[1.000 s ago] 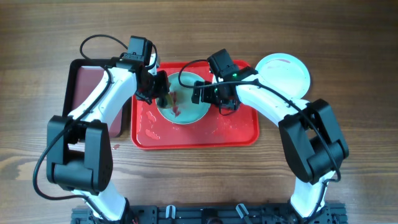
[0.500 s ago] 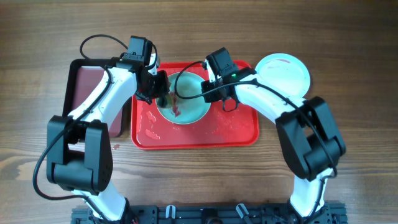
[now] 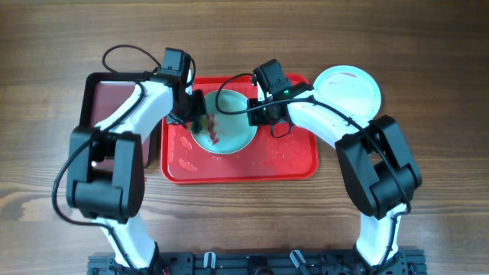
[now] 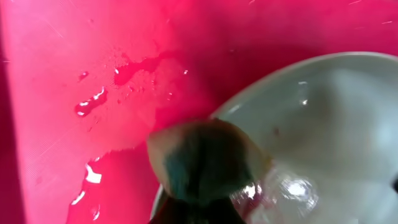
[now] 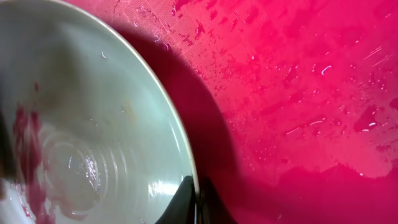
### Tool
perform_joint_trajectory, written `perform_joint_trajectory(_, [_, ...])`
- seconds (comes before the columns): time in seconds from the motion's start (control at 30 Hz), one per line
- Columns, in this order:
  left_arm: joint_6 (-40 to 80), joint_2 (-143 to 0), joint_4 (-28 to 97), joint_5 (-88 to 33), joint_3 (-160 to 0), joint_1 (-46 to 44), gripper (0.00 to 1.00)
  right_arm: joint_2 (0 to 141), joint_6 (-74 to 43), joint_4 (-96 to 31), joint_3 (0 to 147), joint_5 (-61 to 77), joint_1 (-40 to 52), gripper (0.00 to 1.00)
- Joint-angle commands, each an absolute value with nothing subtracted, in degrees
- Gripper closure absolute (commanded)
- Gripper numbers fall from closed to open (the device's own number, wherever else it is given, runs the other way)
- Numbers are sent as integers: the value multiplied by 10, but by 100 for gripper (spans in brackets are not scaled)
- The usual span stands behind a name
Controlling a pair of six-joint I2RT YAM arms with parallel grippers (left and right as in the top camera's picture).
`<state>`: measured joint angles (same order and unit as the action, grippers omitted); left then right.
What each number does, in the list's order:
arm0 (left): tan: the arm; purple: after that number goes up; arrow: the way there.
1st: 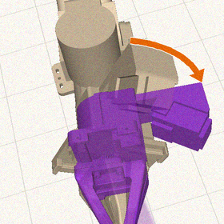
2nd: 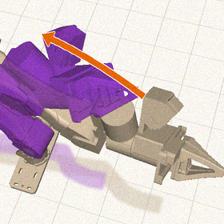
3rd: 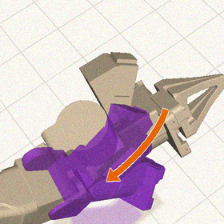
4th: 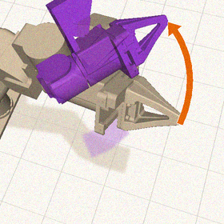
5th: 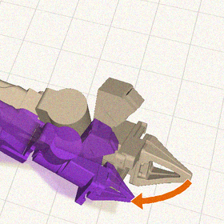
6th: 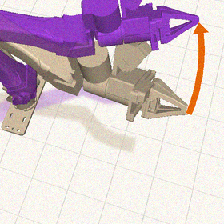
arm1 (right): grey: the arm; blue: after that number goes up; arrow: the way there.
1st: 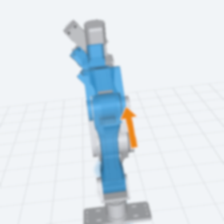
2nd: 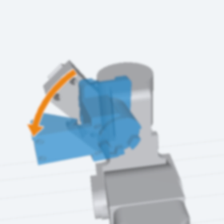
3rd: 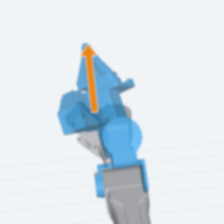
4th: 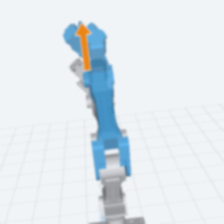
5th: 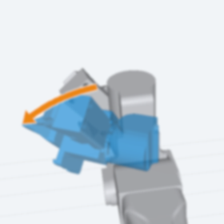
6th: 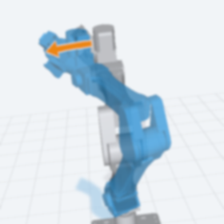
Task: Clean dirty plates on tray and stack at the side
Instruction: 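Scrub the held light-blue plate with the sponge in left gripper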
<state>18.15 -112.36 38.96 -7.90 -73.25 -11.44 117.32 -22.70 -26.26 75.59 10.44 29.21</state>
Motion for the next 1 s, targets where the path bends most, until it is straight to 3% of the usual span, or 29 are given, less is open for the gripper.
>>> perform_joint_trajectory(0.0, [187,-1181,393,-57,-731,-136,96,1190,-231,-270,754,117,293,96])
perform_joint_trajectory(0.33, [185,-1202,386,-157,-731,-265,96,1190,-241,-256,754,156,293,96])
perform_joint_trajectory(0.73, [206,-1202,421,-89,-731,-148,96,1206,-269,-264,754,249,222,96])
perform_joint_trajectory(0.97, [193,-1209,399,-204,-731,-208,96,1240,-267,-244,754,316,210,96])
